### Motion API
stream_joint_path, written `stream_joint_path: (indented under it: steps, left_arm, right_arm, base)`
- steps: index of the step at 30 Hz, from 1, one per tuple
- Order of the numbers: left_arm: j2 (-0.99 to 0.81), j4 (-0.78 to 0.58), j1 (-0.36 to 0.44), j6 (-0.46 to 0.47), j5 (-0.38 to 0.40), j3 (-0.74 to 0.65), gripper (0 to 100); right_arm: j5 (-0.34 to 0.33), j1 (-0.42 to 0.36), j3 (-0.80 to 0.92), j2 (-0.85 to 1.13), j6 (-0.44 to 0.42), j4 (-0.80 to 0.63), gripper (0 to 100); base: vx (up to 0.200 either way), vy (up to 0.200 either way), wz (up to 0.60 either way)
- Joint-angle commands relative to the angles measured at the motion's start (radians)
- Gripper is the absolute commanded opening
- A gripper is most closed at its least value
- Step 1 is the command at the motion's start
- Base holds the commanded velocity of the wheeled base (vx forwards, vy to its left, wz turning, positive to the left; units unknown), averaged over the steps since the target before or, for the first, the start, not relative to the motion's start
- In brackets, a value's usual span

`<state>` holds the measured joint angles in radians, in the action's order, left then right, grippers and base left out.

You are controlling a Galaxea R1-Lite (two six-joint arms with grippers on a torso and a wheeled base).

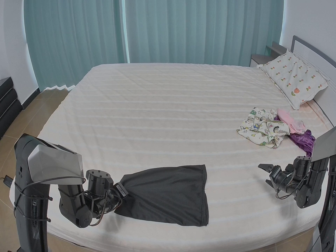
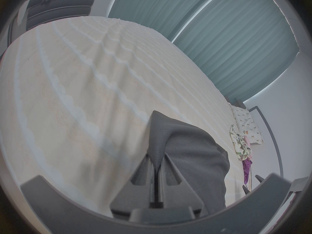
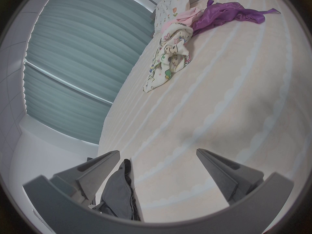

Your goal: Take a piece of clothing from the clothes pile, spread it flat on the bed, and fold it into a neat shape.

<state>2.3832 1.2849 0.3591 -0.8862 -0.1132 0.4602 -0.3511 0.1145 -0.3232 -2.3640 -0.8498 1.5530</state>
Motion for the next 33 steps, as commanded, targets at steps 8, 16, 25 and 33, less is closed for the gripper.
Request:
stream_joint_path:
  steps: [8, 16, 25, 33]
  left_arm:
    - [0.004, -0.001, -0.002, -0.002, 0.0, 0.0, 0]
    - [0.007, -0.001, -0.002, -0.002, 0.001, 0.0, 0]
    - [-0.002, 0.001, 0.001, -0.004, 0.003, -0.014, 100]
    - [-0.111, -0.009, 0.009, -0.04, 0.03, -0.098, 100]
  right_arm:
    - [0.0, -0.002, 0.001, -0.004, 0.0, 0.01, 100]
    - [0.001, -0.002, 0.001, -0.004, 0.001, 0.01, 100]
    - [0.0, -0.004, 0.003, -0.004, 0.001, 0.01, 100]
    - [0.0, -0.006, 0.004, -0.004, 0.009, 0.01, 100]
  base:
    - [0.0, 0.2, 0.0]
    - [0.0, 0.075, 0.0]
    - [0.0, 0.0, 0.0]
    - [0.0, 0.0, 0.0]
